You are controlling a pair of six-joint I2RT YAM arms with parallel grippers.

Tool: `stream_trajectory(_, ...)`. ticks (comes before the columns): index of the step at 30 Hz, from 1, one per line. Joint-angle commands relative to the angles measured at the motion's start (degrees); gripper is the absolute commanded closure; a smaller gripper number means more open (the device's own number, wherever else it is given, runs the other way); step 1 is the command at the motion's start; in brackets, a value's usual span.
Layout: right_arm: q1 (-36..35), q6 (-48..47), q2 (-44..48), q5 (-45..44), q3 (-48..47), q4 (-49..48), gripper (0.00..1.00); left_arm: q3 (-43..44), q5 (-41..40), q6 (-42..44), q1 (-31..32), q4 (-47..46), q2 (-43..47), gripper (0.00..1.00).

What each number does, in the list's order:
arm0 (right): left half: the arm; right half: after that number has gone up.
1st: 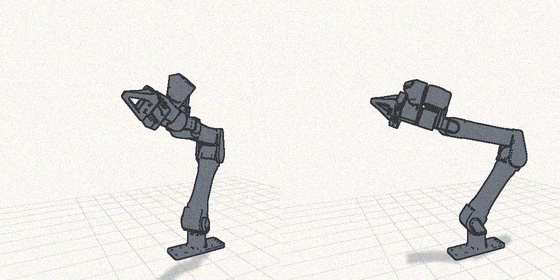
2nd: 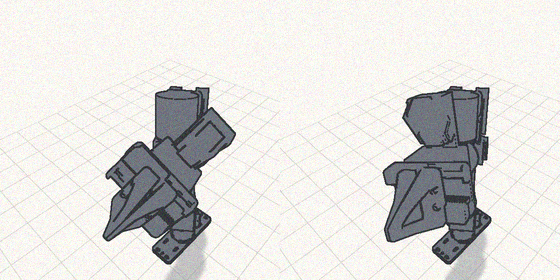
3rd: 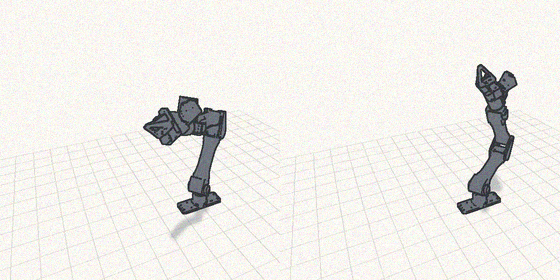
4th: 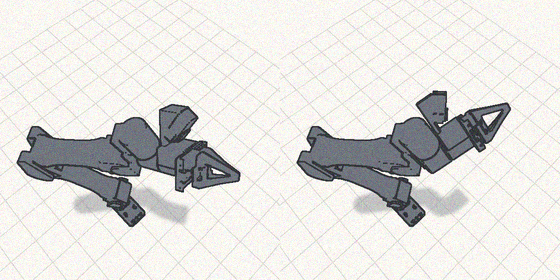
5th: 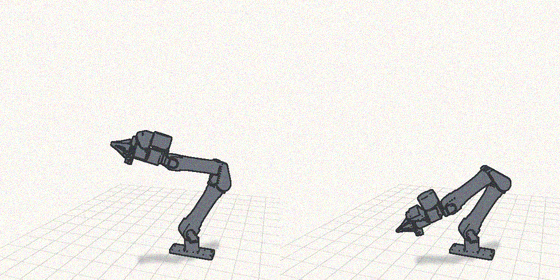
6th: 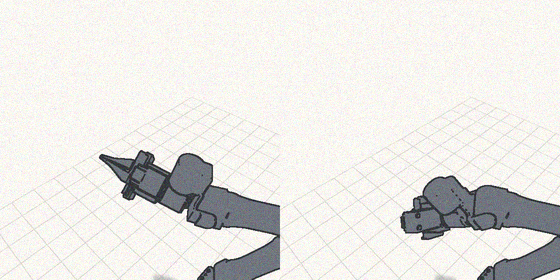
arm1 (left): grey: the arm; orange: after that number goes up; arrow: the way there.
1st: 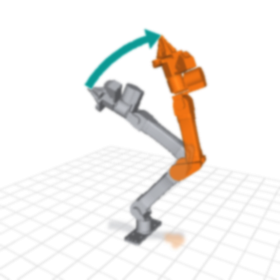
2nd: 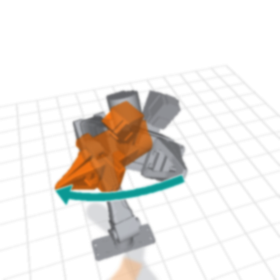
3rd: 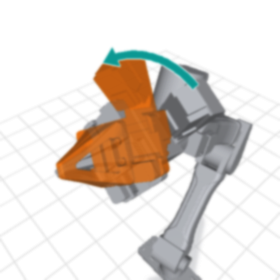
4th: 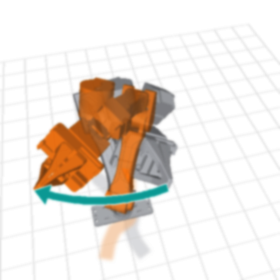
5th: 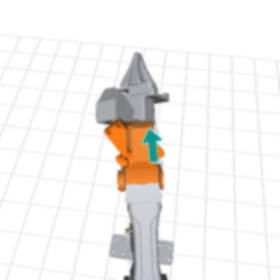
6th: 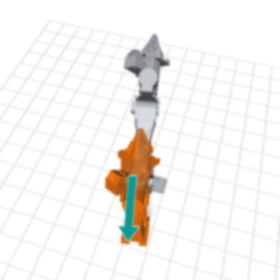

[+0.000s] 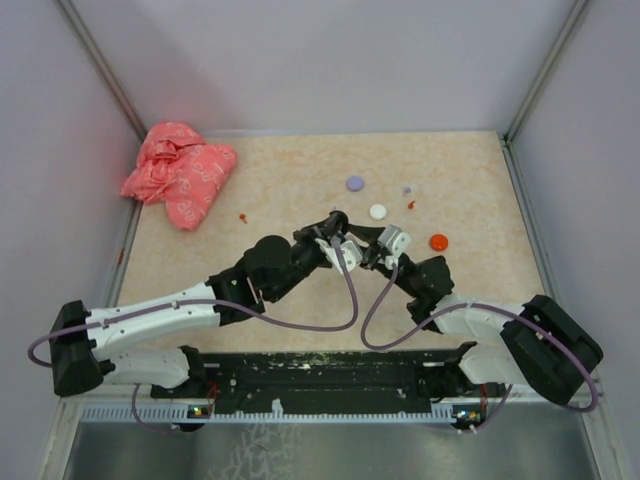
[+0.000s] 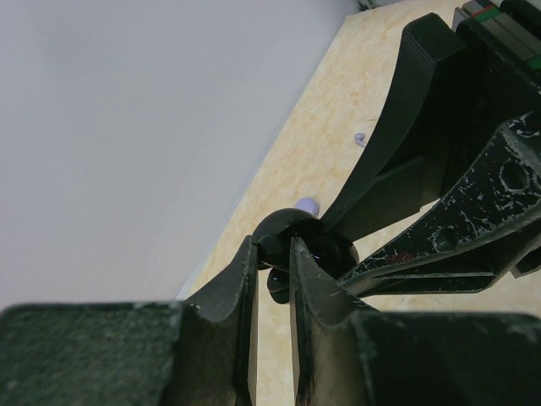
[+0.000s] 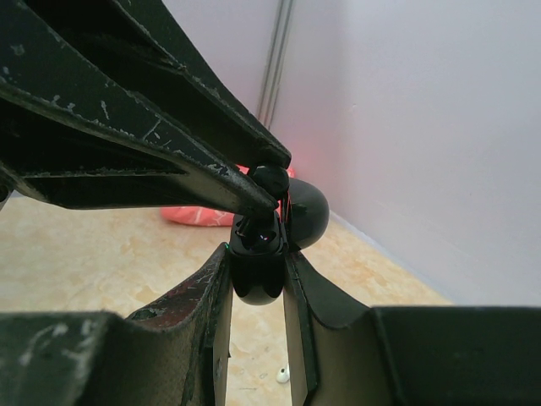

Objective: Insert the wireless bluetooth earbuds into the charging case
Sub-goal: Place the earbud in the charging case.

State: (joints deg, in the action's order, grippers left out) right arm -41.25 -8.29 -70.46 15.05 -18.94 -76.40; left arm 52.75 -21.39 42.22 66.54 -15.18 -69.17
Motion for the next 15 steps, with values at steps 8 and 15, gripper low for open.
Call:
stream_trajectory(8,-0.58,1.96,2.47,-1.34,-2.92,-3.94,1.00,-0.71,-3.63,2.28,2.91,-0.03,-1.62,0.93)
stream_trajectory(15,-0.58,2.39,2.43,-3.20,-2.84,-4.45,1.00,-1.38,-5.59,2.25,4.88,-0.12,-2.15,0.90)
